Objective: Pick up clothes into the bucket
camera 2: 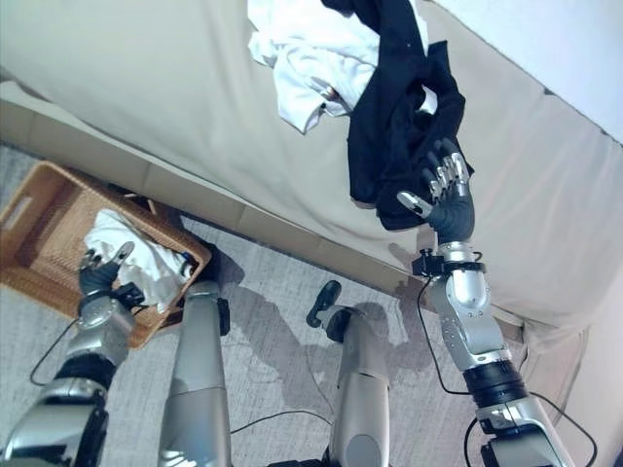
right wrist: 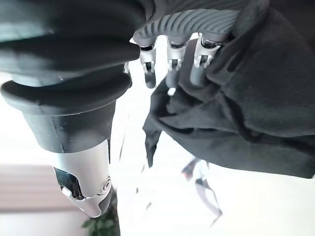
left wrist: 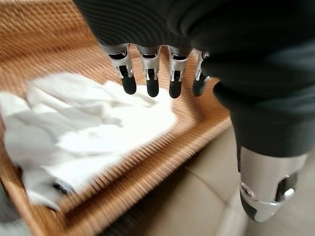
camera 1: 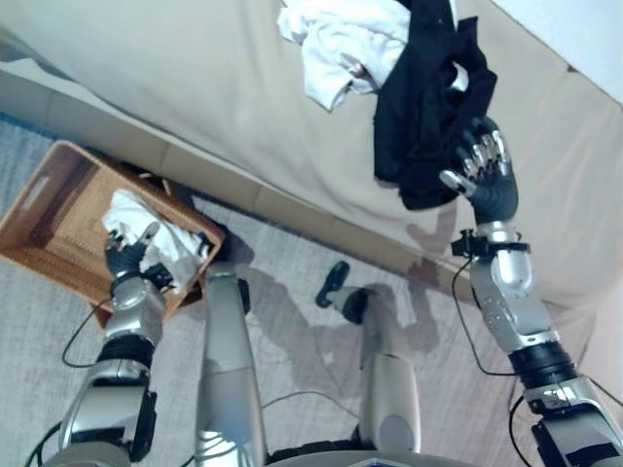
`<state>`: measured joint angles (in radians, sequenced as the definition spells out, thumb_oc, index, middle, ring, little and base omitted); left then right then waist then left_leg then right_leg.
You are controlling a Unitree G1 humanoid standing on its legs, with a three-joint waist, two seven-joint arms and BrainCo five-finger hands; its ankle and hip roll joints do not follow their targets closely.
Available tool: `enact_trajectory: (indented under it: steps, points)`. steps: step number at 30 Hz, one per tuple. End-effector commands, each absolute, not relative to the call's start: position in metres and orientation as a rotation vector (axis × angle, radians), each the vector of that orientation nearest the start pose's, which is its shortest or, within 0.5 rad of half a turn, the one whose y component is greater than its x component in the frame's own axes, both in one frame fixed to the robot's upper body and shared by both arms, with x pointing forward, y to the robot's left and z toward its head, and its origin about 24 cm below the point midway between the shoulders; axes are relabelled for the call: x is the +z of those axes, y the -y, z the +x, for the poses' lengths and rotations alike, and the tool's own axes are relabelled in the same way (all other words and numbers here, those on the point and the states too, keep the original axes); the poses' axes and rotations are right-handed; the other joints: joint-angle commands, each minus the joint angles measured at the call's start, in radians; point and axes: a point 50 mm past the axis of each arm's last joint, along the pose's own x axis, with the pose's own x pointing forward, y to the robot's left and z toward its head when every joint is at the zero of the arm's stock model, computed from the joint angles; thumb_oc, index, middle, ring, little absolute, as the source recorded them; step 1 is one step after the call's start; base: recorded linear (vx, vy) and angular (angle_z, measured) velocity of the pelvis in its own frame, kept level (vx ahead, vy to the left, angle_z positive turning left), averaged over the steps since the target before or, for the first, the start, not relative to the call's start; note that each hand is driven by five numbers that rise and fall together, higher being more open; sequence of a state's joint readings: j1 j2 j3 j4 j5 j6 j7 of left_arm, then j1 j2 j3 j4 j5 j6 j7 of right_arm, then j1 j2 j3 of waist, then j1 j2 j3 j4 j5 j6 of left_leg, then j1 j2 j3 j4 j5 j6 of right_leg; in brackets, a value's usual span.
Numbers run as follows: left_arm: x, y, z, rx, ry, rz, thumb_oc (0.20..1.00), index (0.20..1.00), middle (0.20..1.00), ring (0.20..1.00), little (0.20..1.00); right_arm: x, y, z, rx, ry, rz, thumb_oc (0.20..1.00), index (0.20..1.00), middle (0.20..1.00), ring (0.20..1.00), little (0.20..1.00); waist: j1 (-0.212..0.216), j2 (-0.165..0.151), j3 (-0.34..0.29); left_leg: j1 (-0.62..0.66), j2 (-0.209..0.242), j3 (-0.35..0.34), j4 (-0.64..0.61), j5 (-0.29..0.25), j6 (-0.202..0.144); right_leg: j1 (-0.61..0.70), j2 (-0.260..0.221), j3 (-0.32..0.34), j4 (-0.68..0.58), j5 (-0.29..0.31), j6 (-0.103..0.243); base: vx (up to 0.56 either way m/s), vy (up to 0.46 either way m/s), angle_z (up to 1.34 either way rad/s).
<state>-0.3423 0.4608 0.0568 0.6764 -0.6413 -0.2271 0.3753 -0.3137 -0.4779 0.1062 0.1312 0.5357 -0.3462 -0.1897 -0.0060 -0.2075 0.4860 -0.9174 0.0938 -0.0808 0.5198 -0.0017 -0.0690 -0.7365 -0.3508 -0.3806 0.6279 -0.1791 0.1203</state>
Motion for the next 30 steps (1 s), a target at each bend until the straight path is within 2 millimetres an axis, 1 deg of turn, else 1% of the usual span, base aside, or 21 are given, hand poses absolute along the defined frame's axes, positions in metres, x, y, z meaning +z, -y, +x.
enact_trajectory:
  steps: [1, 2, 3, 5, 7, 9, 12, 14, 15, 19, 23, 27, 29, 30]
  points:
    - [0.047, -0.304, 0.277, 0.734, 0.099, -0.163, 1.000, 1.000, 1.000, 1.000, 1.000, 0.147, 0.245, 0.289, -0.198, 0.530, 0.051, 1.000, 1.000, 1.000, 1.000, 1.000, 0.013, 0.056, -0.030, 0.083, 0.006, -0.005, -0.087, -0.029, 0.038, 0.041, -0.013, 0.032, -0.071, 0.135, 0.079, 0.04, -0.015, 0.08]
    - [0.047, -0.303, 0.277, 0.735, 0.098, -0.162, 1.000, 1.000, 1.000, 1.000, 1.000, 0.147, 0.245, 0.289, -0.199, 0.529, 0.050, 1.000, 1.000, 1.000, 1.000, 1.000, 0.013, 0.056, -0.029, 0.087, 0.006, -0.005, -0.090, -0.028, 0.039, 0.045, -0.013, 0.032, -0.073, 0.136, 0.079, 0.05, -0.031, 0.06]
    - [0.055, -0.301, 0.273, 0.731, 0.152, -0.143, 1.000, 1.000, 1.000, 1.000, 1.000, 0.142, 0.247, 0.287, -0.218, 0.515, 0.054, 1.000, 1.000, 1.000, 1.000, 1.000, 0.020, 0.057, -0.034, 0.111, 0.005, -0.004, -0.110, -0.024, 0.037, 0.071, -0.015, 0.029, -0.095, 0.144, 0.082, 0.04, -0.031, 0.05]
    - [0.063, -0.296, 0.267, 0.710, 0.225, -0.135, 1.000, 1.000, 1.000, 1.000, 1.000, 0.133, 0.253, 0.284, -0.257, 0.486, 0.045, 1.000, 1.000, 1.000, 1.000, 1.000, 0.034, 0.062, -0.047, 0.161, 0.003, 0.002, -0.146, -0.016, 0.036, 0.120, -0.017, 0.024, -0.130, 0.159, 0.087, 0.07, -0.042, 0.02]
    - [0.066, -0.291, 0.264, 0.677, 0.241, -0.084, 1.000, 1.000, 1.000, 1.000, 1.000, 0.123, 0.253, 0.283, -0.259, 0.447, 0.022, 1.000, 1.000, 1.000, 1.000, 1.000, 0.042, 0.066, -0.053, 0.215, 0.004, 0.012, -0.175, -0.010, 0.035, 0.171, -0.016, 0.022, -0.166, 0.170, 0.088, 0.07, -0.015, -0.02]
    - [0.068, -0.277, 0.265, 0.579, 0.259, -0.074, 1.000, 1.000, 1.000, 1.000, 1.000, 0.107, 0.255, 0.287, -0.287, 0.375, 0.007, 1.000, 1.000, 1.000, 1.000, 1.000, 0.051, 0.076, -0.062, 0.277, 0.002, 0.017, -0.215, -0.001, 0.034, 0.231, -0.014, 0.021, -0.214, 0.189, 0.092, 0.07, -0.010, -0.07]
    - [0.066, -0.257, 0.266, 0.423, 0.264, -0.042, 1.000, 1.000, 1.000, 1.000, 1.000, 0.085, 0.252, 0.292, -0.294, 0.266, -0.040, 1.000, 1.000, 1.000, 1.000, 1.000, 0.055, 0.087, -0.075, 0.361, 0.004, 0.033, -0.266, 0.011, 0.031, 0.303, -0.014, 0.026, -0.271, 0.211, 0.096, 0.07, 0.020, -0.07]
    - [0.064, -0.243, 0.268, 0.343, 0.256, -0.064, 1.000, 1.000, 1.000, 1.000, 1.000, 0.076, 0.246, 0.297, -0.276, 0.220, -0.060, 1.000, 1.000, 1.000, 1.000, 1.000, 0.050, 0.092, -0.085, 0.410, 0.004, 0.046, -0.295, 0.016, 0.029, 0.345, -0.012, 0.036, -0.315, 0.226, 0.097, 0.02, 0.025, -0.21]
    - [0.062, -0.233, 0.270, 0.287, 0.249, -0.087, 1.000, 1.000, 1.000, 1.000, 1.000, 0.072, 0.241, 0.301, -0.269, 0.199, -0.086, 1.000, 1.000, 1.000, 1.000, 1.000, 0.046, 0.094, -0.091, 0.426, 0.001, 0.062, -0.316, 0.048, 0.035, 0.361, -0.016, 0.028, -0.348, 0.263, 0.087, -0.02, 0.039, -0.24]
    - [0.059, -0.210, 0.276, 0.146, 0.228, -0.083, 1.000, 1.000, 1.000, 1.000, 1.000, 0.070, 0.224, 0.309, -0.230, 0.183, -0.101, 1.000, 1.000, 1.000, 1.000, 1.000, 0.023, 0.100, -0.121, 0.494, 0.001, 0.092, -0.345, 0.045, 0.030, 0.412, -0.016, 0.049, -0.404, 0.280, 0.091, 0.02, 0.014, -0.21]
    - [0.062, -0.183, 0.284, 0.000, 0.227, -0.019, 1.000, 1.000, 1.000, 1.000, 1.000, 0.072, 0.211, 0.317, -0.211, 0.187, -0.197, 1.000, 1.000, 1.000, 1.000, 1.000, -0.009, 0.109, -0.144, 0.539, 0.008, 0.126, -0.349, 0.036, 0.028, 0.434, -0.012, 0.082, -0.434, 0.289, 0.093, 0.02, 0.008, -0.29]
    - [0.064, -0.166, 0.288, -0.086, 0.238, 0.039, 1.000, 1.000, 1.000, 1.000, 1.000, 0.075, 0.207, 0.323, -0.227, 0.186, -0.303, 1.000, 1.000, 1.000, 1.000, 1.000, -0.032, 0.122, -0.136, 0.535, 0.013, 0.141, -0.307, 0.014, 0.035, 0.414, -0.013, 0.124, -0.417, 0.282, 0.089, -0.03, 0.002, -0.24]
    - [0.065, -0.163, 0.289, -0.099, 0.241, 0.050, 1.000, 1.000, 1.000, 1.000, 1.000, 0.077, 0.205, 0.326, -0.232, 0.190, -0.336, 1.000, 1.000, 1.000, 1.000, 1.000, -0.037, 0.126, -0.130, 0.530, 0.014, 0.146, -0.290, 0.007, 0.038, 0.403, -0.014, 0.137, -0.407, 0.280, 0.087, -0.07, 0.009, -0.28]
    - [0.065, -0.155, 0.290, -0.134, 0.240, 0.037, 1.000, 1.000, 1.000, 1.000, 1.000, 0.085, 0.205, 0.336, -0.243, 0.198, -0.431, 1.000, 1.000, 1.000, 1.000, 1.000, -0.046, 0.135, -0.113, 0.520, 0.015, 0.156, -0.258, -0.006, 0.044, 0.380, -0.012, 0.162, -0.392, 0.279, 0.084, -0.17, 0.015, -0.29]
